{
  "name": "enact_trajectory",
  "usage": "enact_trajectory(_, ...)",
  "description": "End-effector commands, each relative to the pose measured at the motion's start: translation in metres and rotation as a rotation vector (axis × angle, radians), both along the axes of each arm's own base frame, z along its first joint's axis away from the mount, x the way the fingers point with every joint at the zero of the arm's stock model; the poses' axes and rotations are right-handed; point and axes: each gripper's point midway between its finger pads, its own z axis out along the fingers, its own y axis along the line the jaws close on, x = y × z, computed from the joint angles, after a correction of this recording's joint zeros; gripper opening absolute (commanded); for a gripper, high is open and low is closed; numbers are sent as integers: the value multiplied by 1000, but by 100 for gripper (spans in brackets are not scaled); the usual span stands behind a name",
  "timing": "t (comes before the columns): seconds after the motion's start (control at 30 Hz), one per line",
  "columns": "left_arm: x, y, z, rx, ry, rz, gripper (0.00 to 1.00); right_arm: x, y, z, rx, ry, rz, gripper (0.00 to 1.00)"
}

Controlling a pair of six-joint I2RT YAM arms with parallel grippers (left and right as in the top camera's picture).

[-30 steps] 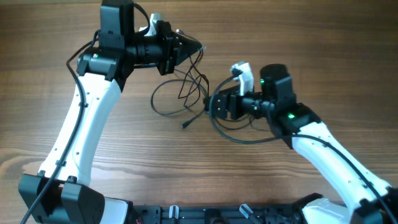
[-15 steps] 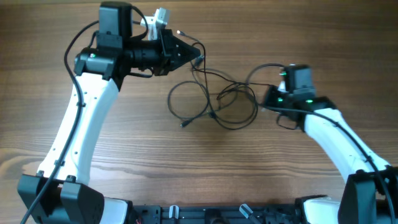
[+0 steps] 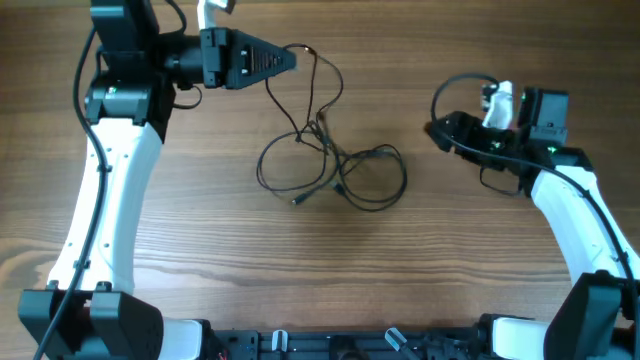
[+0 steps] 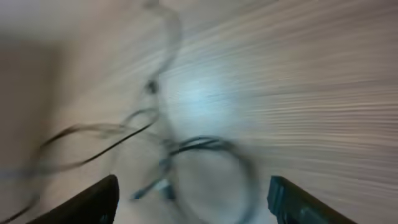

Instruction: Untangle cables

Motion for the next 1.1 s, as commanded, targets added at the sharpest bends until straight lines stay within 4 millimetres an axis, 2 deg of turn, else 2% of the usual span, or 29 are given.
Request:
enact_trajectory(0.0,-22,-16,14,-9,-53,-74,4,-22,58,31,238,-15,229,77)
enact_trajectory(0.1,-29,-25,13,-10,-46,-105,4,-29,95,35,232,-54,338,81)
enact_trajectory(0.2,-38,-36,10,-6,8,-143,4,-24,132,47,250,-118,388,83)
enact_trajectory(0.3,-43,-44,9,-5,11,-167,4,-21,155,33,217,-118,402,83)
enact_trajectory(0.33,-43,-44,9,-5,10,-165,4,-28,172,24,219,-99,446,83)
enact_trajectory(0.43,-42,-44,10,-6,0,-164,4,-35,196,-7,178,-51,475,83)
enact_trajectory(0.47,-42,-43,10,-6,0,-162,4,-27,194,-28,114,-15,411,83)
enact_trajectory(0.5,-39,-40,10,-6,0,-150,4,-14,181,-49,33,1,328,81)
enact_trajectory(0.57,-27,-23,10,-3,41,-96,4,2,153,-67,-65,22,213,78)
enact_trajectory(0.6,-18,-7,10,-3,65,-49,4,9,131,-75,-115,50,143,78)
enact_trajectory(0.7,6,41,10,-9,108,94,4,14,88,-88,-163,125,37,78)
enact_trajectory(0.8,23,89,10,-18,130,231,4,11,57,-101,-242,187,-46,78)
enact_trajectory(0.83,28,111,10,-22,129,291,4,8,48,-106,-288,205,-73,78)
enact_trajectory(0.9,32,134,10,-26,129,353,4,7,43,-108,-309,215,-84,78)
enact_trajectory(0.97,35,148,10,-27,129,396,4,6,43,-109,-310,218,-84,78)
enact_trajectory(1.07,51,156,5,-7,126,499,4,-1,41,-112,-321,250,-82,79)
